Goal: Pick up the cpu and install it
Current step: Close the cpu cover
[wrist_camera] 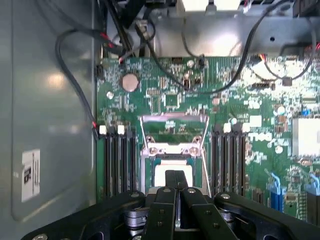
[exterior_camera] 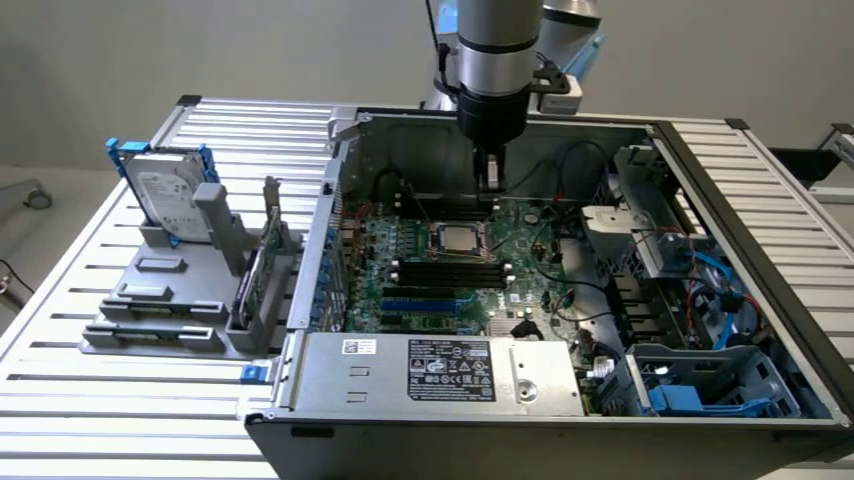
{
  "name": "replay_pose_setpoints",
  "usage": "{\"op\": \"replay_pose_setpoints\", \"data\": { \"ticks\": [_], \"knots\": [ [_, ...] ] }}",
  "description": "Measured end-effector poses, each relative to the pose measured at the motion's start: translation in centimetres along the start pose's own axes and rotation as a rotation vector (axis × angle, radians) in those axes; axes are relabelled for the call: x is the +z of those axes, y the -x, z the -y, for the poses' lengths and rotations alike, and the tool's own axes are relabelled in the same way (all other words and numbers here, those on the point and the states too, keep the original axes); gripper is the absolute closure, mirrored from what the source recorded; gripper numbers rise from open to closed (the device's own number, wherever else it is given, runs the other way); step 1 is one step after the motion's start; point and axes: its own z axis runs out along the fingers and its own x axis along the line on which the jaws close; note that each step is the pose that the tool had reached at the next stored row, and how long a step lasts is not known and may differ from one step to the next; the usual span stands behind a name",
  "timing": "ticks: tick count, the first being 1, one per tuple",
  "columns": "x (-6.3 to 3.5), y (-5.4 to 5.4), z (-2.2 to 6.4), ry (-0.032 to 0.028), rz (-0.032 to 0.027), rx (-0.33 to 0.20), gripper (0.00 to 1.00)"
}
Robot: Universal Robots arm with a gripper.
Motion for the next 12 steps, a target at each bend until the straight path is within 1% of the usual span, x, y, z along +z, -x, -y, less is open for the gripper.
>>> {"op": "replay_pose_setpoints", "data": {
  "ticks": [8,12],
  "knots": [
    [-0.22,0.4,-3.67,-0.0027,-0.0001,0.0,0.89],
    [-0.11,0.4,-5.44,-0.0035,-0.0008,0.0,0.89]
  ]
}}
